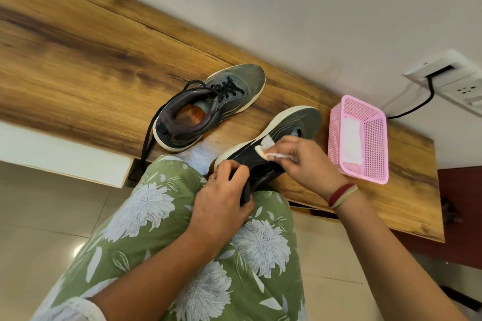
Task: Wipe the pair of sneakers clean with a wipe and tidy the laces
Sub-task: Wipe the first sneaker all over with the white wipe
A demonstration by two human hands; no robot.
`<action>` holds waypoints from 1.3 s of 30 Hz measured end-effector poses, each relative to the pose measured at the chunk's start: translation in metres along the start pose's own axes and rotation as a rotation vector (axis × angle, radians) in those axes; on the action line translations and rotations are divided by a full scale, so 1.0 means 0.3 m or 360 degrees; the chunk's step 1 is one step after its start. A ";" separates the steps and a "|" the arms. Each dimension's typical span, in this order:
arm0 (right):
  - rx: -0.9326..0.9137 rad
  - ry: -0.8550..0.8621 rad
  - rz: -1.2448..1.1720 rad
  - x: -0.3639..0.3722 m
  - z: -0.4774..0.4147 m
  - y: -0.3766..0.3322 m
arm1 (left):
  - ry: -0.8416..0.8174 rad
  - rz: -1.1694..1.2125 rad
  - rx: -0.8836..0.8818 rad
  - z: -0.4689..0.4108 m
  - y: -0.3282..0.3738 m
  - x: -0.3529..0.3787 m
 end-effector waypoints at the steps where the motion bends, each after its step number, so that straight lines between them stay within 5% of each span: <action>1: -0.0067 -0.0068 -0.0031 0.014 0.007 -0.021 | 0.0000 -0.0007 0.0004 0.000 0.002 0.000; 6: 0.0119 0.0120 0.0152 -0.025 0.009 0.019 | -0.0005 0.0003 -0.0004 0.000 0.001 0.000; 10: -0.0147 -0.0092 0.0040 0.046 0.052 -0.068 | -0.0030 -0.0025 -0.0002 0.001 0.004 0.003; 15: 0.0146 0.0377 -0.0014 -0.058 0.053 0.033 | -0.0026 0.0009 -0.0002 0.001 0.002 0.004; 18: 0.0077 0.0148 0.0029 0.037 0.036 -0.015 | -0.0033 -0.0001 0.0019 0.002 0.006 0.006; 21: 0.0112 0.0026 -0.0404 0.018 0.027 0.009 | -0.0032 0.0001 0.0031 0.001 0.005 0.006; 25: 0.0410 0.0380 -0.0828 -0.093 0.011 0.131 | -0.0047 0.0052 0.0009 -0.003 -0.001 0.008; 28: 0.0489 0.0478 -0.0519 -0.107 -0.026 0.126 | -0.0075 0.0040 -0.0014 -0.009 -0.002 0.015; 32: 0.0364 0.0251 0.0212 -0.003 -0.065 0.007 | -0.0121 0.0005 -0.0028 -0.012 -0.008 0.027; 35: 0.0156 0.0134 0.0298 0.039 -0.049 -0.054 | -0.0139 -0.0003 -0.0009 -0.012 -0.010 0.035; 39: 0.0312 0.0187 0.0407 -0.017 -0.064 0.004 | -0.0137 0.0003 0.0010 -0.014 -0.008 0.033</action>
Point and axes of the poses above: each hand's wrist, its own z-axis away from the middle knuckle, its own x-axis out of the palm, y = z × x, the point moved 8 cm from there along -z, towards the middle knuckle, and after that the axes turned 11 degrees about -y, right-handed, at the moved point
